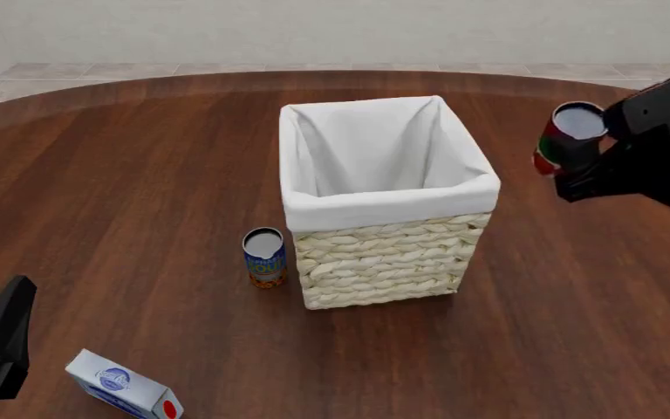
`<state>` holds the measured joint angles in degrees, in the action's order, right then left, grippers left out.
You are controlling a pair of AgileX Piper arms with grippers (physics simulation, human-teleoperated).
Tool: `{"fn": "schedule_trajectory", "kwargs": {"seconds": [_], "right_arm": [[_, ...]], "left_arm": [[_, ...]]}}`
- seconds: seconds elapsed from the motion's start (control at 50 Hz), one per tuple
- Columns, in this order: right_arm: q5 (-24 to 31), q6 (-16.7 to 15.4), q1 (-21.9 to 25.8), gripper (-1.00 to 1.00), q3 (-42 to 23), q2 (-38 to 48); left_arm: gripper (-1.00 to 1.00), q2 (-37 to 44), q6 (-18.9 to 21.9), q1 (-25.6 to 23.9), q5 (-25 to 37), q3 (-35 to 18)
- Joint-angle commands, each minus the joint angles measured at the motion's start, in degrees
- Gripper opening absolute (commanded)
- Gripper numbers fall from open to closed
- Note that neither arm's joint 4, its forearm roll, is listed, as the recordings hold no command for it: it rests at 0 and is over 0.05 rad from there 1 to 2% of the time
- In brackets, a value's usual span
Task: Pick up the tomato sauce, and put it in the basket.
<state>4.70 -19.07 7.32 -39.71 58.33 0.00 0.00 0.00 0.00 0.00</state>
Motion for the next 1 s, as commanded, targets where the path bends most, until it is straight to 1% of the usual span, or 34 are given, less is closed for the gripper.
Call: {"fn": "schedule_trajectory", "kwargs": {"seconds": [0.02, 0.12, 0.16, 0.18, 0.22, 0.24, 0.28, 0.3, 0.36, 0.38, 0.4, 0.48, 0.54, 0.68, 0.82, 1.0], "right_arm": [[2.96, 0.51, 2.74, -1.0, -8.22, 3.23], [2.62, 0.84, 4.72, -1.0, -12.43, 7.0], [2.99, 1.54, 5.77, -1.0, -13.69, 7.81], [2.97, 1.01, 5.88, -1.0, -14.02, 8.33], [3.06, 1.14, 6.08, -1.0, -14.66, 9.05], [3.32, 0.89, 7.06, -1.0, -15.36, 9.96], [3.84, 1.61, 7.87, -1.0, -16.97, 10.74], [3.87, 1.14, 8.16, -1.0, -17.55, 11.32], [4.15, 1.43, 9.65, -1.0, -19.36, 12.94], [4.3, 0.93, 10.29, -1.0, -19.38, 13.47], [4.61, 1.33, 11.28, -1.0, -19.58, 13.81], [4.7, 1.6, 12.27, -1.0, -20.97, 15.03], [5.04, 2.22, 14.02, -1.0, -21.92, 16.23], [5.58, 2.77, 15.86, -1.0, -23.81, 17.72], [6.06, 2.65, 17.51, -1.0, -25.05, 19.77], [9.06, 2.6, 20.34, -1.0, -27.97, 22.23]], "left_arm": [[1.0, 0.0, 0.0, 0.0, 0.0, 0.0], [1.0, 0.0, 0.0, 0.0, 0.0, 0.0], [1.0, 0.0, 0.0, 0.0, 0.0, 0.0], [1.0, 0.0, 0.0, 0.0, 0.0, 0.0], [1.0, 0.0, 0.0, 0.0, 0.0, 0.0], [1.0, 0.0, 0.0, 0.0, 0.0, 0.0], [1.0, 0.0, 0.0, 0.0, 0.0, 0.0], [1.0, 0.0, 0.0, 0.0, 0.0, 0.0], [1.0, 0.0, 0.0, 0.0, 0.0, 0.0], [1.0, 0.0, 0.0, 0.0, 0.0, 0.0], [1.0, 0.0, 0.0, 0.0, 0.0, 0.0], [1.0, 0.0, 0.0, 0.0, 0.0, 0.0], [1.0, 0.0, 0.0, 0.0, 0.0, 0.0], [1.0, 0.0, 0.0, 0.0, 0.0, 0.0], [1.0, 0.0, 0.0, 0.0, 0.0, 0.0], [1.0, 0.0, 0.0, 0.0, 0.0, 0.0]]}}
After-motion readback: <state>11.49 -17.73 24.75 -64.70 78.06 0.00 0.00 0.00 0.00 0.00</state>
